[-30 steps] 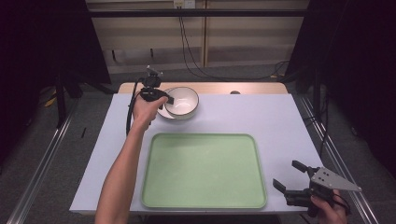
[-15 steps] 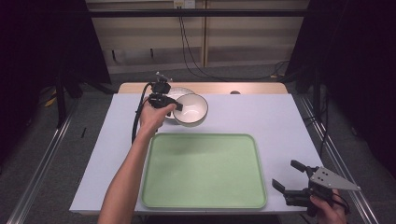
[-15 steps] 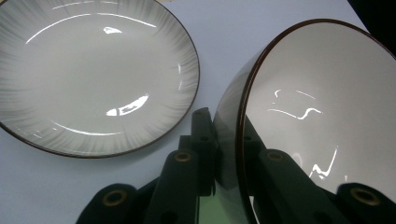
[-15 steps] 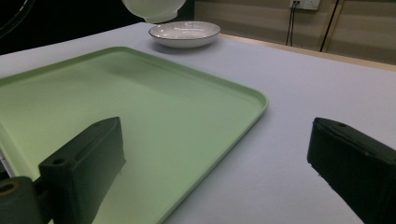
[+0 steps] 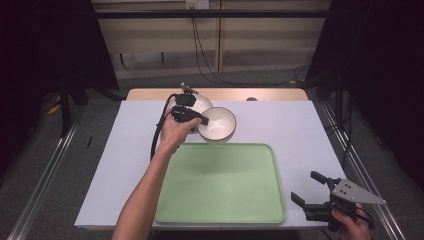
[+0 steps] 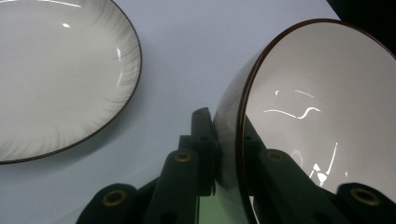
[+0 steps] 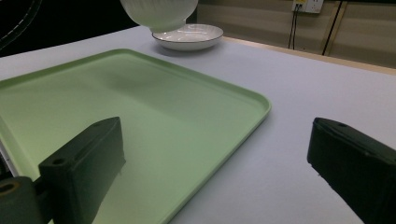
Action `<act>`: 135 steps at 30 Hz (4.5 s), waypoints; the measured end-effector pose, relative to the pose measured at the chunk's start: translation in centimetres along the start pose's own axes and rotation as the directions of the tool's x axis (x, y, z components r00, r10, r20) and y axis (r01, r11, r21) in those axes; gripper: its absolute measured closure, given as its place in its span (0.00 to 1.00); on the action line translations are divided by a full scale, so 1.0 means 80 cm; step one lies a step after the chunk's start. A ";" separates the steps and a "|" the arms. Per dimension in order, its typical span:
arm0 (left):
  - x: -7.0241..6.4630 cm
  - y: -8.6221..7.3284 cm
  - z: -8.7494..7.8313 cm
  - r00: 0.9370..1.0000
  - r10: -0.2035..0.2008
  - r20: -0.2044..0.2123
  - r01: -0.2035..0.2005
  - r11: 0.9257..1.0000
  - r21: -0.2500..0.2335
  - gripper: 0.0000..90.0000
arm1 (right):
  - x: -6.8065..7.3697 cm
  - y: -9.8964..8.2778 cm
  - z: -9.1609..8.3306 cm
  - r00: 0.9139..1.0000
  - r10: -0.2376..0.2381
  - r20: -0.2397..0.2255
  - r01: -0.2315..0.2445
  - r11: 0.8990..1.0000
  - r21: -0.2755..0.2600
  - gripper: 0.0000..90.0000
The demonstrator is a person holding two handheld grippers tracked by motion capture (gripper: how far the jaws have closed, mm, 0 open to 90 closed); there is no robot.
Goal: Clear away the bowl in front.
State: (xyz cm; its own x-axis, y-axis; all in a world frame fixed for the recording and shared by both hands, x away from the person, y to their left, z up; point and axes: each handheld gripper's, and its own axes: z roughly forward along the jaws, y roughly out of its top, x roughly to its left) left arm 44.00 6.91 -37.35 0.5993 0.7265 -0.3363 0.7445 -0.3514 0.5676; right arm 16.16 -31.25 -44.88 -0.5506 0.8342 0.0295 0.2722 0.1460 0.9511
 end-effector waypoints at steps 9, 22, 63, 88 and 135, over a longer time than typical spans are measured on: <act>-0.022 -0.002 0.021 0.999 0.033 0.044 -0.034 0.999 0.025 0.92 | -0.001 0.000 -0.002 1.000 0.002 -0.003 -0.002 1.000 -0.002 0.04; -0.044 -0.001 0.057 0.996 0.042 0.073 -0.047 0.996 0.070 0.92 | 0.000 0.000 -0.005 1.000 0.005 0.008 -0.005 1.000 -0.006 0.04; -0.105 0.018 0.158 0.993 0.072 0.091 -0.087 0.980 0.180 0.92 | 0.000 -0.002 -0.009 1.000 0.007 0.010 -0.007 1.000 -0.010 0.04; -0.106 0.008 0.177 0.996 0.061 0.058 -0.070 0.981 0.182 0.92 | 0.000 -0.002 -0.008 1.000 0.004 0.008 -0.004 1.000 -0.005 0.04; -0.096 -0.024 0.085 0.966 0.257 -0.036 -0.259 0.943 -0.211 0.04 | 0.001 -0.001 -0.008 1.000 0.000 0.003 0.000 1.000 -0.003 0.04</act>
State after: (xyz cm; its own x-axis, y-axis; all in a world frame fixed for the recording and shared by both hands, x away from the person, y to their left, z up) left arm 39.94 -2.01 -40.99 0.7594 0.6327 -0.1518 0.4848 -0.3947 0.7805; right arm 15.57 -31.50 -44.76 -0.5479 0.8360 0.0289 0.2703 0.1443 0.9519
